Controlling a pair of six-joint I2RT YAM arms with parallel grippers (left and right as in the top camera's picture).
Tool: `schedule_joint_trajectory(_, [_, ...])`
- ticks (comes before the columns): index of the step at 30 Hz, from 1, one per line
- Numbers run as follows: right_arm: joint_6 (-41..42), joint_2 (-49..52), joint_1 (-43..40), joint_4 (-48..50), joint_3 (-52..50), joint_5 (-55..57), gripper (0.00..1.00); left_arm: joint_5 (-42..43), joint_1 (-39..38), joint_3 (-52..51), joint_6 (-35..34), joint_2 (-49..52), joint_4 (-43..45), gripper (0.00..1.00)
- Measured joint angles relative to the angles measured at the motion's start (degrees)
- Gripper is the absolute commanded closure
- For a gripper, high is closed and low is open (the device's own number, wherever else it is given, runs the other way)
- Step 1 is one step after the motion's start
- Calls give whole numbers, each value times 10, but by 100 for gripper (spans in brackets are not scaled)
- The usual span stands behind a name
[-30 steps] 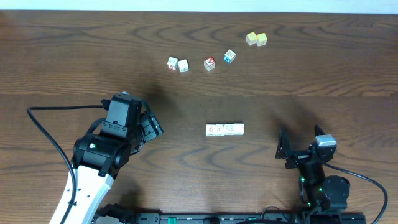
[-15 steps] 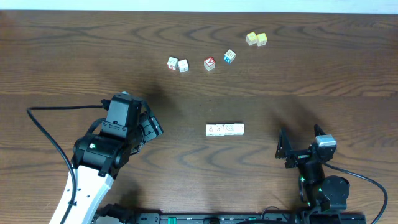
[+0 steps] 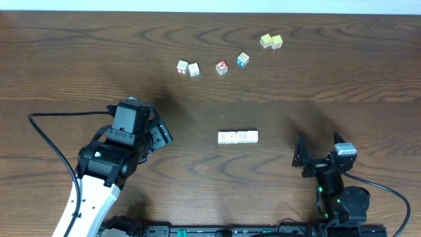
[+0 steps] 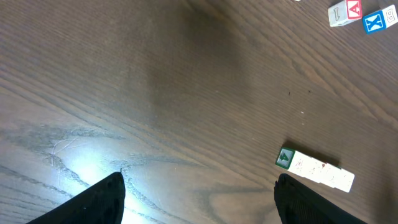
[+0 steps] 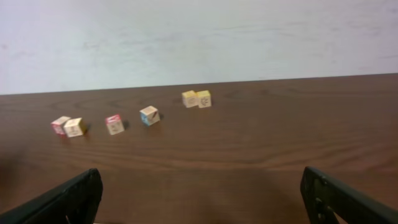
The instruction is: Lift 4 blocks
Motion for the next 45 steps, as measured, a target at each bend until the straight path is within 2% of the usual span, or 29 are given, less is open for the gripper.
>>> schedule_joint_trajectory(35, [0, 0, 0, 0, 0, 23, 1, 0, 0, 0, 0, 0, 0, 23])
schedule_joint_trajectory(45, [0, 0, 0, 0, 0, 23, 1, -36, 3, 0, 32, -2, -36, 23])
